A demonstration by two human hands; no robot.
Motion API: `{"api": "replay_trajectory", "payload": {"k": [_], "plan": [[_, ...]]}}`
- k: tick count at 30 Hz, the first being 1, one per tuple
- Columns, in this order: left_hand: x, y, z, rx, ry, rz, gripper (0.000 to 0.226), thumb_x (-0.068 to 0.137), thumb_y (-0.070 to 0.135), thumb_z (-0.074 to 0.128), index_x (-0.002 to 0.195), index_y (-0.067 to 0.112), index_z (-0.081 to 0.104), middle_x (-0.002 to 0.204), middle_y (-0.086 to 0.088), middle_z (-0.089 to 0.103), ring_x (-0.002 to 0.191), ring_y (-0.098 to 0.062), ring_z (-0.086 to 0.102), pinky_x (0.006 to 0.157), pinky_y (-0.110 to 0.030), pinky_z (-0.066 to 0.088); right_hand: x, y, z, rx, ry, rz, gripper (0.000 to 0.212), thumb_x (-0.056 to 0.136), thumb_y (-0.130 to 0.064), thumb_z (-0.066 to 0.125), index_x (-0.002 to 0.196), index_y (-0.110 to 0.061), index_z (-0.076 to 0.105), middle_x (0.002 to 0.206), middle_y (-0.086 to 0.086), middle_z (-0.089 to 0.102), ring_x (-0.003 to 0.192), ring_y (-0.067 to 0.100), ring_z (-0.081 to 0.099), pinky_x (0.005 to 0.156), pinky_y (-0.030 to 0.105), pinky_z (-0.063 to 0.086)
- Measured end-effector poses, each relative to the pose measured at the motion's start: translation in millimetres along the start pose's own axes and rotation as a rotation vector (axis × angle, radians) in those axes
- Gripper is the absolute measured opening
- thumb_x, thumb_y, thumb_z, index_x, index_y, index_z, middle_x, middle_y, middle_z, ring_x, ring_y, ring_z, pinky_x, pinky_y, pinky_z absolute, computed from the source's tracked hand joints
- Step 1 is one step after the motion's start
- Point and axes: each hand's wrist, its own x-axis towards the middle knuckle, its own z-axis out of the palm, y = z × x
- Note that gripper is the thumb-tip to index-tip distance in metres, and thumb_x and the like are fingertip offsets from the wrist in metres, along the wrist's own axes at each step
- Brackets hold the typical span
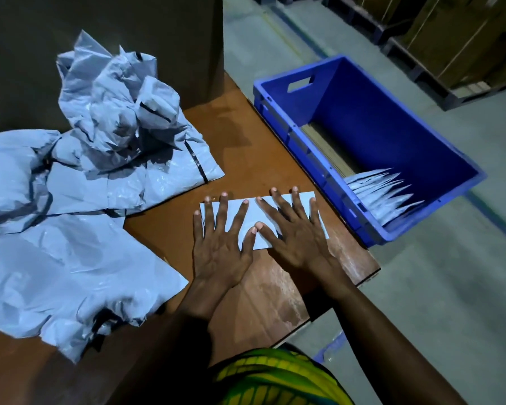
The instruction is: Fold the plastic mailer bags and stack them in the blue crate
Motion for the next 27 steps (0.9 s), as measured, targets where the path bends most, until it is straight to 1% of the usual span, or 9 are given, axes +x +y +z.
{"api": "replay_trajectory", "payload": {"k": [3, 5, 7, 9, 11, 14, 18, 24, 27], "plan": [[5.7, 1.1, -2.4, 0.043, -0.018, -0.008, 0.066, 0.106, 0.062, 0.018, 0.164, 0.032, 0.026, 0.173, -0.010, 0.014, 0.159, -0.037, 0.008, 0.127, -0.059, 0.006, 7.2, 8.7, -12.9, 0.029, -0.007, -0.090, 0.063, 0.106, -0.069, 0.021, 0.164, -0.047, 0.011, 0.174, -0.013, -0.003, 0.159, 0.014, -0.017, 0.129, 0.052, -0.006], [10.8, 5.3, -4.1, 0.070, -0.025, -0.019, 0.066, 0.106, 0.063, 0.014, 0.165, 0.033, 0.020, 0.173, -0.012, 0.009, 0.160, -0.035, 0.005, 0.127, -0.060, 0.004, 11.2, 16.5, -18.2, -0.021, 0.003, -0.171, 0.064, 0.107, -0.066, 0.023, 0.165, -0.042, 0.014, 0.174, -0.011, 0.003, 0.160, 0.013, -0.011, 0.131, 0.048, 0.003], [14.2, 10.8, -3.2, 0.073, -0.005, 0.016, 0.064, 0.108, 0.061, 0.016, 0.166, 0.033, 0.014, 0.174, -0.010, 0.003, 0.160, -0.033, 0.000, 0.127, -0.060, 0.005, 12.8, 22.9, -18.2, -0.060, 0.003, -0.202, 0.063, 0.108, -0.065, 0.022, 0.165, -0.041, 0.014, 0.175, -0.009, 0.006, 0.161, 0.012, -0.008, 0.131, 0.047, 0.006], [14.2, 14.1, 1.2, 0.042, 0.013, 0.060, 0.062, 0.110, 0.056, 0.023, 0.166, 0.032, 0.014, 0.174, -0.006, 0.002, 0.161, -0.030, -0.001, 0.126, -0.060, 0.008, 11.5, 24.6, -15.9, -0.086, 0.008, -0.196, 0.062, 0.109, -0.064, 0.020, 0.166, -0.040, 0.013, 0.175, -0.008, 0.006, 0.161, 0.013, -0.008, 0.131, 0.047, 0.006], [11.7, 14.1, 5.2, 0.017, 0.012, 0.047, 0.061, 0.110, 0.053, 0.027, 0.166, 0.031, 0.014, 0.174, -0.004, 0.003, 0.161, -0.029, -0.002, 0.126, -0.060, 0.009, 9.8, 24.3, -12.5, -0.099, 0.014, -0.178, 0.063, 0.109, -0.062, 0.020, 0.166, -0.037, 0.012, 0.175, -0.008, 0.004, 0.161, 0.013, -0.009, 0.130, 0.050, 0.006], [10.3, 13.3, 6.2, 0.014, -0.009, 0.023, 0.062, 0.110, 0.052, 0.028, 0.166, 0.031, 0.014, 0.174, -0.004, 0.002, 0.160, -0.031, -0.004, 0.126, -0.062, 0.008, 9.3, 24.9, -8.3, -0.084, 0.024, -0.145, 0.065, 0.110, -0.062, 0.023, 0.167, -0.032, 0.012, 0.175, -0.010, 0.004, 0.161, 0.012, -0.010, 0.130, 0.050, 0.007], [12.1, 12.5, 4.1, 0.002, -0.028, 0.036, 0.061, 0.109, 0.052, 0.030, 0.166, 0.031, 0.016, 0.174, -0.004, 0.003, 0.160, -0.032, -0.006, 0.126, -0.062, 0.005, 11.0, 26.3, -5.5, -0.093, 0.029, -0.150, 0.066, 0.109, -0.062, 0.025, 0.167, -0.032, 0.012, 0.175, -0.010, 0.003, 0.161, 0.014, -0.010, 0.130, 0.049, 0.004], [15.7, 10.9, 6.3, 0.008, -0.039, 0.041, 0.061, 0.109, 0.051, 0.029, 0.165, 0.031, 0.019, 0.174, -0.004, 0.005, 0.160, -0.033, -0.004, 0.126, -0.063, 0.004, 13.8, 23.9, -4.2, -0.078, 0.065, -0.148, 0.065, 0.109, -0.061, 0.033, 0.166, -0.032, 0.020, 0.174, -0.011, 0.010, 0.161, 0.016, -0.005, 0.130, 0.048, 0.004], [16.4, 10.7, 4.4, -0.015, -0.033, 0.054, 0.060, 0.109, 0.052, 0.027, 0.165, 0.031, 0.021, 0.174, -0.004, 0.005, 0.160, -0.032, -0.004, 0.126, -0.063, 0.004, 12.4, 23.4, -9.2, 0.025, 0.057, -0.137, 0.065, 0.109, -0.060, 0.037, 0.166, -0.030, 0.024, 0.174, -0.012, 0.011, 0.161, 0.012, -0.005, 0.130, 0.047, 0.004]]}}
